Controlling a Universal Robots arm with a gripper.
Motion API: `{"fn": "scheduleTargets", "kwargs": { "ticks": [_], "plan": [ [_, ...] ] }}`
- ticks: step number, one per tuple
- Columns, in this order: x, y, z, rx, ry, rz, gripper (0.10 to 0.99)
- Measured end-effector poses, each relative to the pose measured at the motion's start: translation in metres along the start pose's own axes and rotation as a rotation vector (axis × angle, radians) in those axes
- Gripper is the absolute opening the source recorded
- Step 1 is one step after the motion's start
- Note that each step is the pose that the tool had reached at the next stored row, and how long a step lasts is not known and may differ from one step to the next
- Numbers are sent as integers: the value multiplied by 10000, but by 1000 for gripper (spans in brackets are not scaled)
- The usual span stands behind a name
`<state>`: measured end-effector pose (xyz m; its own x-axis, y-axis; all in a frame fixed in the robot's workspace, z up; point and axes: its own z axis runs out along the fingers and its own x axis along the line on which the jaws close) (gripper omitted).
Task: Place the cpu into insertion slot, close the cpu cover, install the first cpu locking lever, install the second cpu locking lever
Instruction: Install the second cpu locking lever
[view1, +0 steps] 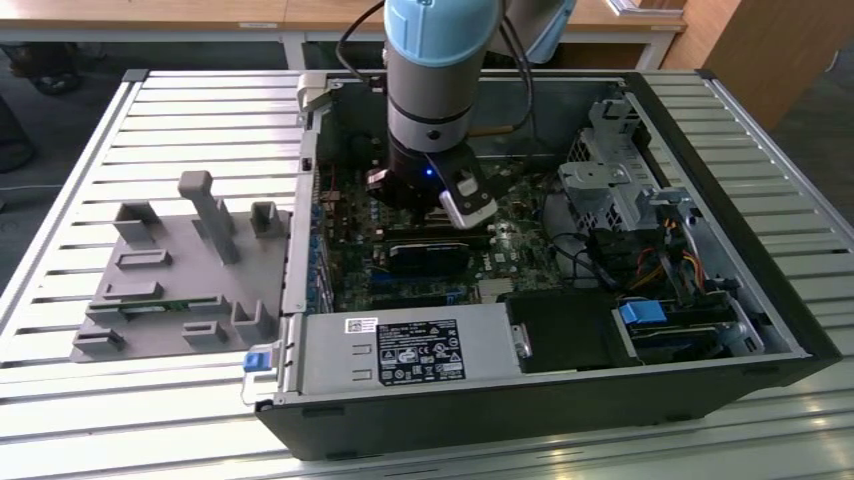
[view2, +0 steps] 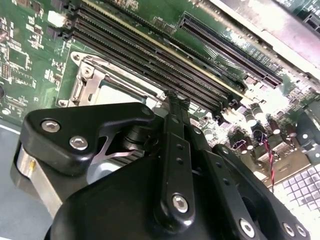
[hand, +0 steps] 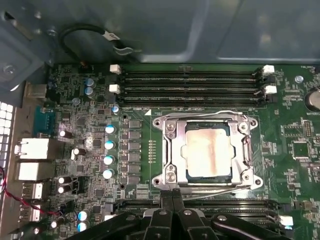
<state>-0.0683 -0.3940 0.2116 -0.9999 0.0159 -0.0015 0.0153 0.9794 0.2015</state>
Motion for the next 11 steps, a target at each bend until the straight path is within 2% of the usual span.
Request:
{"fn": "scheduleTargets", "kwargs": {
  "ticks": [4,11],
  "plan": [
    [4,-12,30,-132,11,-46,106],
    [20,-30,84,-267,14,-57,106]
  ]
}}
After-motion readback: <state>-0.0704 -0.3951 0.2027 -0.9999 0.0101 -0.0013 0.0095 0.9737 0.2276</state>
